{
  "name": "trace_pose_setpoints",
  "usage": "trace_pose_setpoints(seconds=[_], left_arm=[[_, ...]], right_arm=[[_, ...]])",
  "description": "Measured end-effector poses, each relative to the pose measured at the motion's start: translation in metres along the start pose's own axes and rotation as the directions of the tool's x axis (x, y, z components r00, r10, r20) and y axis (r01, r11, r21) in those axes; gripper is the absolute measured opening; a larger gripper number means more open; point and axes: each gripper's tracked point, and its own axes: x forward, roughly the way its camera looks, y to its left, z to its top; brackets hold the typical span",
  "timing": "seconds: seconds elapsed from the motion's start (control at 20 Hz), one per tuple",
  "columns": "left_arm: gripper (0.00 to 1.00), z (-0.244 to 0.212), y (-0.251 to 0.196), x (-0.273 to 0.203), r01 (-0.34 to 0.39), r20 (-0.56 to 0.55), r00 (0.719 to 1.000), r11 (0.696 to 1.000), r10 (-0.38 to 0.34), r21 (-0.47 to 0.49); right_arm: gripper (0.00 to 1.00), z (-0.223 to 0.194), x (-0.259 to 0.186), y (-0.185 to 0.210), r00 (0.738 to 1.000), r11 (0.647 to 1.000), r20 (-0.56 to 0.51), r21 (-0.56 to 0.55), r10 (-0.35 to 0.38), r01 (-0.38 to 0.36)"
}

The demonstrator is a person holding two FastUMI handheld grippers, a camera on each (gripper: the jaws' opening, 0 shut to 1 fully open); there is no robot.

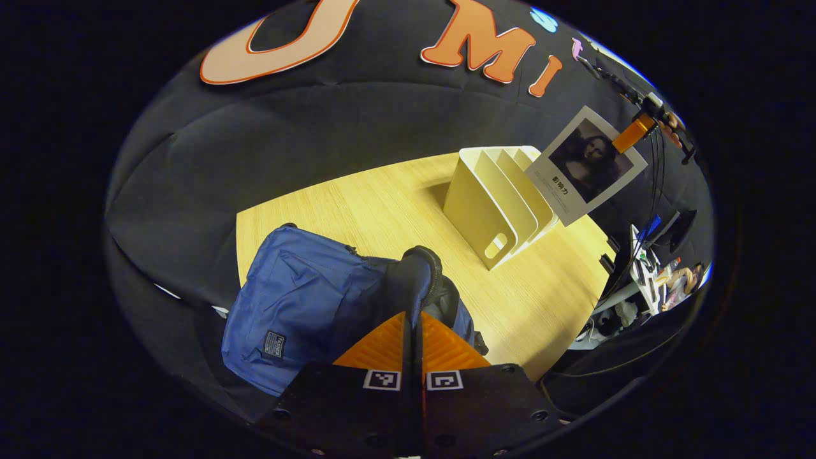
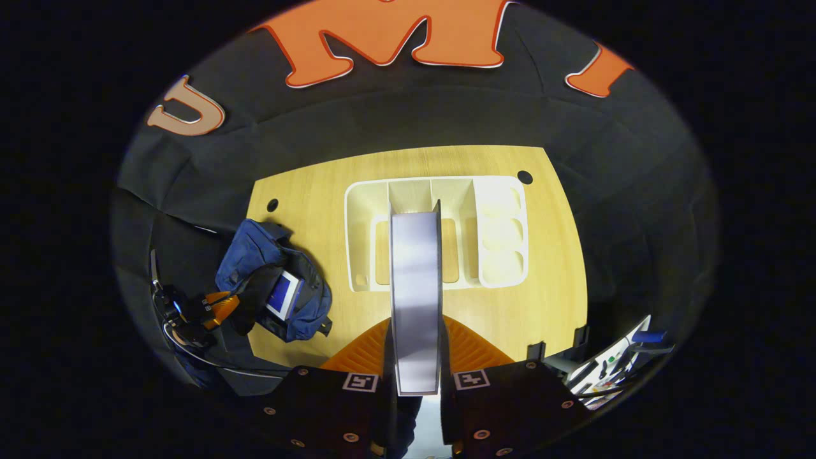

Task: Open the schoolbag, grab two books from the bookshelf and put them into the schoolbag.

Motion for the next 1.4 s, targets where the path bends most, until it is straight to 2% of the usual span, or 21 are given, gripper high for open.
trace_pose_setpoints(seconds=[0.25, 0.4, 0.6, 0.8, 1.05, 1.4], left_arm=[[0.01, -0.003, -0.005, 0.003, 0.012, -0.017, 1.000, 1.000, -0.011, 0.025], [0.01, 0.002, -0.004, 0.003, -0.003, -0.017, 1.000, 0.999, 0.004, 0.039], [0.01, 0.008, -0.006, -0.005, -0.022, -0.016, 1.000, 0.997, 0.023, 0.079], [0.01, 0.017, -0.005, -0.015, -0.054, -0.009, 0.998, 0.994, 0.055, 0.093], [0.01, 0.033, 0.003, -0.037, -0.098, 0.009, 0.995, 0.987, 0.098, 0.127], [0.01, 0.050, 0.009, -0.051, -0.126, 0.024, 0.992, 0.982, 0.124, 0.142]], right_arm=[[0.28, -0.040, 0.003, 0.030, 0.984, 0.979, 0.042, 0.097, 0.176, -0.179], [0.27, -0.063, 0.012, 0.053, 0.954, 0.945, 0.062, 0.136, 0.292, -0.298], [0.27, -0.078, 0.045, 0.085, 0.910, 0.890, 0.100, 0.188, 0.403, -0.415], [0.27, -0.095, 0.082, 0.121, 0.878, 0.849, 0.101, 0.225, 0.468, -0.479], [0.27, -0.105, 0.101, 0.173, 0.808, 0.768, 0.115, 0.261, 0.577, -0.585], [0.27, -0.108, 0.139, 0.234, 0.754, 0.702, 0.137, 0.289, 0.642, -0.651]])
